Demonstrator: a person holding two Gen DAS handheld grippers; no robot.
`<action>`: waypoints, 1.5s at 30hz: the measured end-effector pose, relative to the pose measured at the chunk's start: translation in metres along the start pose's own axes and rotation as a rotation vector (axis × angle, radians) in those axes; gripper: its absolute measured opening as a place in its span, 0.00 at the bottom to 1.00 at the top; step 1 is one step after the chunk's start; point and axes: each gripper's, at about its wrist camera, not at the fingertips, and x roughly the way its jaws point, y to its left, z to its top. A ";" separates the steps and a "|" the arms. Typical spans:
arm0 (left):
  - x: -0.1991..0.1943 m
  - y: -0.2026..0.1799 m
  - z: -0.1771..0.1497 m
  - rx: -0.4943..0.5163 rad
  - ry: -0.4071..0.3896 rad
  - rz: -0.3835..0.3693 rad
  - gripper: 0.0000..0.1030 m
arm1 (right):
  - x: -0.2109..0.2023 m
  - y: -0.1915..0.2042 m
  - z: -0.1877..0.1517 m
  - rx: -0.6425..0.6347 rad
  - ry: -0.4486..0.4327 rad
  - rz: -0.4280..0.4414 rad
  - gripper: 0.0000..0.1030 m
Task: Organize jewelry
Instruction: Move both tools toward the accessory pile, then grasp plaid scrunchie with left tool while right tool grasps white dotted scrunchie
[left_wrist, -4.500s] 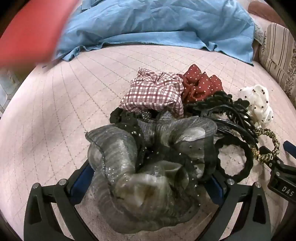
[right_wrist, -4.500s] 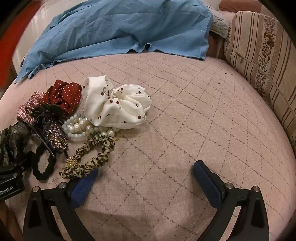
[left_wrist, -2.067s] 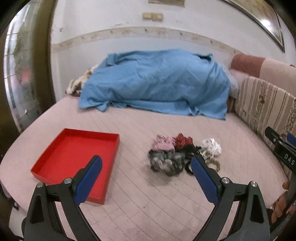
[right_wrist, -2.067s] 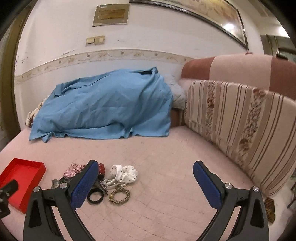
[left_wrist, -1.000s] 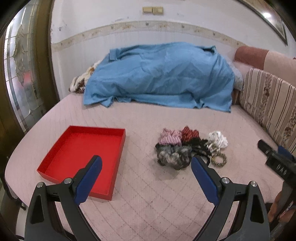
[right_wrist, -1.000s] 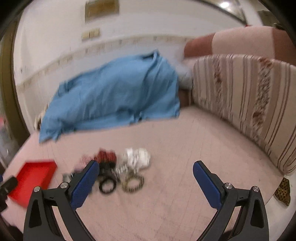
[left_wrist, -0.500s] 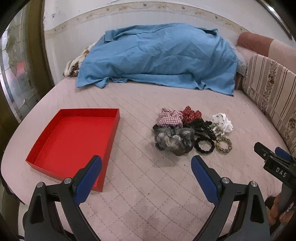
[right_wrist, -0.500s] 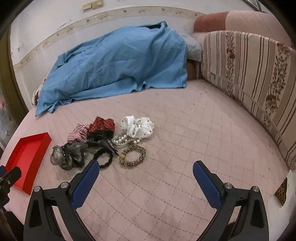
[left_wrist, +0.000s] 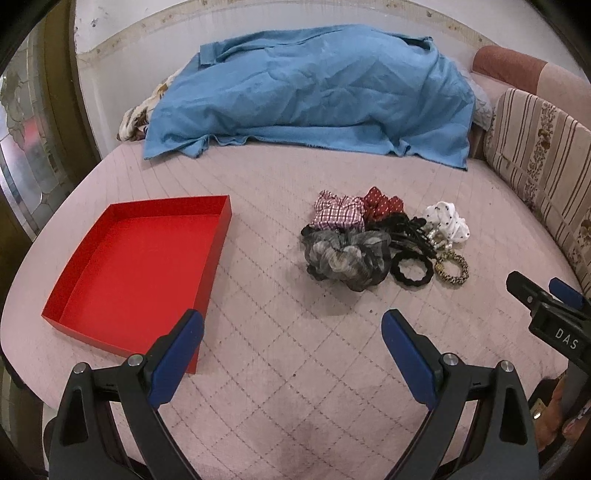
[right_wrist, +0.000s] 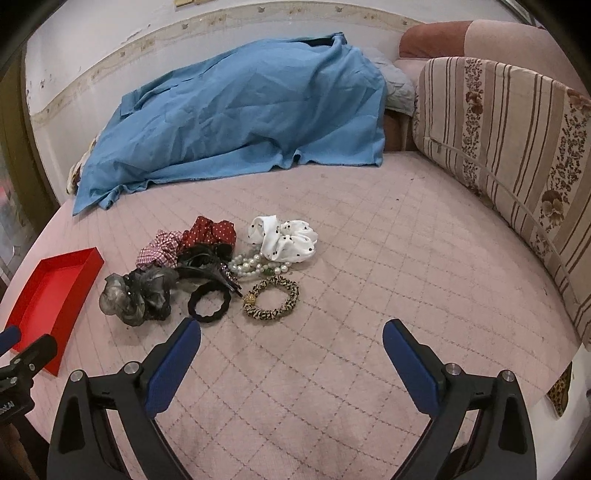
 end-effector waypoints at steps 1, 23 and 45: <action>0.002 0.000 0.000 -0.001 0.004 -0.001 0.94 | 0.002 0.000 0.000 -0.001 0.005 0.000 0.98; 0.068 0.019 0.076 -0.075 0.084 -0.195 0.81 | 0.059 -0.031 0.033 0.057 0.088 0.067 0.82; 0.224 0.003 0.122 -0.184 0.320 -0.341 0.47 | 0.181 -0.030 0.081 0.089 0.212 0.168 0.48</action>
